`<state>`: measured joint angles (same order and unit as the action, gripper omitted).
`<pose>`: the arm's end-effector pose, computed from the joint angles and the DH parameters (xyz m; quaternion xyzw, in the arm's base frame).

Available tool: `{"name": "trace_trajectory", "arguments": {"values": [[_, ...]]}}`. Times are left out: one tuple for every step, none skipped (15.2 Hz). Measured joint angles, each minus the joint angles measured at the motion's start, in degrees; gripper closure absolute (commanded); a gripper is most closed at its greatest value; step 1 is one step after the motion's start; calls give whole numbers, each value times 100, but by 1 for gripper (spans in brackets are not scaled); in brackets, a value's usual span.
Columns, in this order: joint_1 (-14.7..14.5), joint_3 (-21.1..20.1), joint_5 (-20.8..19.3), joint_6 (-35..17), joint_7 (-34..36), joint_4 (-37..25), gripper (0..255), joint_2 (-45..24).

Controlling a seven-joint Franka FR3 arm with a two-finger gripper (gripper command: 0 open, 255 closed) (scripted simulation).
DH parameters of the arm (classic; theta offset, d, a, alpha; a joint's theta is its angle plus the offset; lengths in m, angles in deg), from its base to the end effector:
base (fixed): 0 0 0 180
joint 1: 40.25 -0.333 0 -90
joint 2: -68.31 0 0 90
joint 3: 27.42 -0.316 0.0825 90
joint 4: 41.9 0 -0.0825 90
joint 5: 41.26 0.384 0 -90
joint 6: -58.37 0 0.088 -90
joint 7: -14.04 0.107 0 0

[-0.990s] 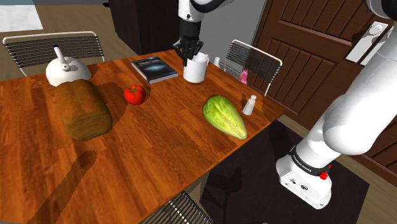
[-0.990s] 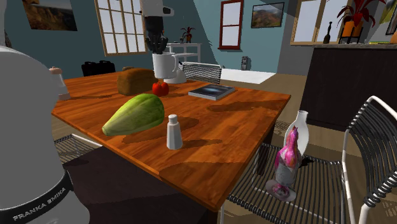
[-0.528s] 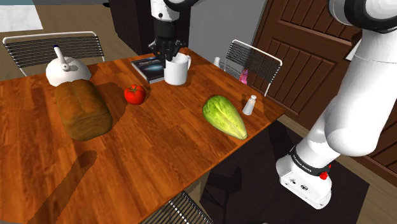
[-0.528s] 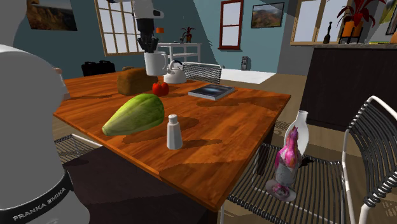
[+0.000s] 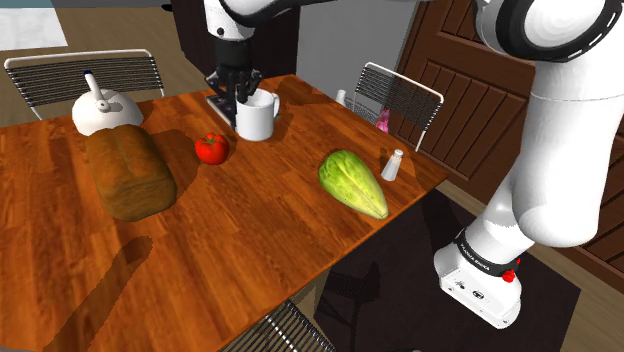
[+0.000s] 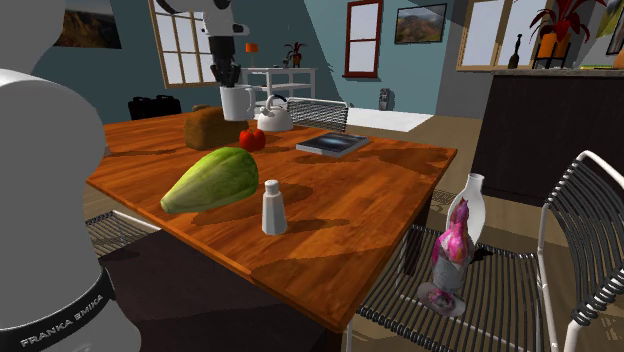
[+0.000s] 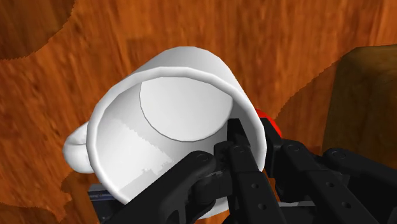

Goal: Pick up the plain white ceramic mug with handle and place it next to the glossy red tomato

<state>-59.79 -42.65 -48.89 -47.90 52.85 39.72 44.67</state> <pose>0.5828 0.3565 0.4702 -0.9994 0.0291 -0.0198 0.0003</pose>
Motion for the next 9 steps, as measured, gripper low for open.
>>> {"name": "trace_trajectory", "arguments": {"values": [[-6, 2, -10, -75, 15, 46, 255, -31], [-6, 4, -15, -138, 21, 101, 255, -40], [0, 6, -18, -222, 25, 185, 255, -41], [-2, 8, -24, -286, 35, 233, 255, -58], [6, 12, -27, -368, 33, 310, 255, -63], [4, 14, -33, -432, 43, 363, 255, -74], [14, 18, -35, -515, 41, 445, 255, -75], [15, 22, -43, -582, 46, 494, 255, -94], [14, 23, -48, -641, 55, 543, 255, -105]]}}
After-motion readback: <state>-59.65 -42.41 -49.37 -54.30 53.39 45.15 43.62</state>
